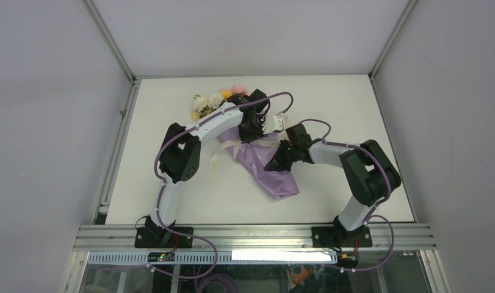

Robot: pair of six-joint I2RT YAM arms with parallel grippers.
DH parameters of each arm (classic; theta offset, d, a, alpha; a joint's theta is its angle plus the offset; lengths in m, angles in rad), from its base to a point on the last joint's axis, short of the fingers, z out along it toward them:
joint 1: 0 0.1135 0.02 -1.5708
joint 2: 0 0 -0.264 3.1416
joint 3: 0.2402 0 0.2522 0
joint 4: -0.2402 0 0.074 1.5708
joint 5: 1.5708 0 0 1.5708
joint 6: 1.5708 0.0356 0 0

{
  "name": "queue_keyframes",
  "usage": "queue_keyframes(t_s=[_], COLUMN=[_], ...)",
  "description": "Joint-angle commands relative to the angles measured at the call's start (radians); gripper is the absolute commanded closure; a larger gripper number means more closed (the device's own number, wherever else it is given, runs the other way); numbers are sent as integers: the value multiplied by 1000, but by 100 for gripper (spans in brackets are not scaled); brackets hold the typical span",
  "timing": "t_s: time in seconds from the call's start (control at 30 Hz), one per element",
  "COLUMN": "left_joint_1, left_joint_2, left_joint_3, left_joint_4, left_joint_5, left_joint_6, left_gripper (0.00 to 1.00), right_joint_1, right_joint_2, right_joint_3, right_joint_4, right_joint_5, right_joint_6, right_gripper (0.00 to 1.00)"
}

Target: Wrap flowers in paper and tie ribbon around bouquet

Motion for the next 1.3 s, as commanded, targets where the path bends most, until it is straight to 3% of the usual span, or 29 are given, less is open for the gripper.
queue_keyframes(t_s=[0.0, 0.07, 0.17, 0.4, 0.6, 0.8, 1.0, 1.27], left_joint_1=[4, 5, 4, 2, -8, -14, -14, 76], left_joint_2=[-37, -27, -33, -197, -351, -395, -357, -207], left_joint_3=[-3, -1, 5, 45, -37, -66, -35, 67], left_joint_4=[-2, -2, -2, -98, -224, -328, -337, -175], left_joint_5=[3, -10, -16, 142, 343, 462, 414, 242], left_joint_6=[27, 25, 18, -49, -97, -170, -226, -445], left_gripper=[75, 80, 100, 100, 100, 100, 100, 100], right_joint_1=[-10, -10, -11, -19, -32, -36, -37, -38], right_joint_2=[42, 42, 40, 52, 52, 53, 43, -33], right_joint_3=[-1, 4, 9, 12, 16, 24, 43, 75], right_joint_4=[-29, -31, -43, -41, -44, -52, -63, -22], right_joint_5=[75, 74, 79, 87, 86, 85, 66, -17], right_joint_6=[-38, -39, -43, -43, -54, -70, -115, -254], right_gripper=[100, 100, 100, 100, 100, 100, 100, 100])
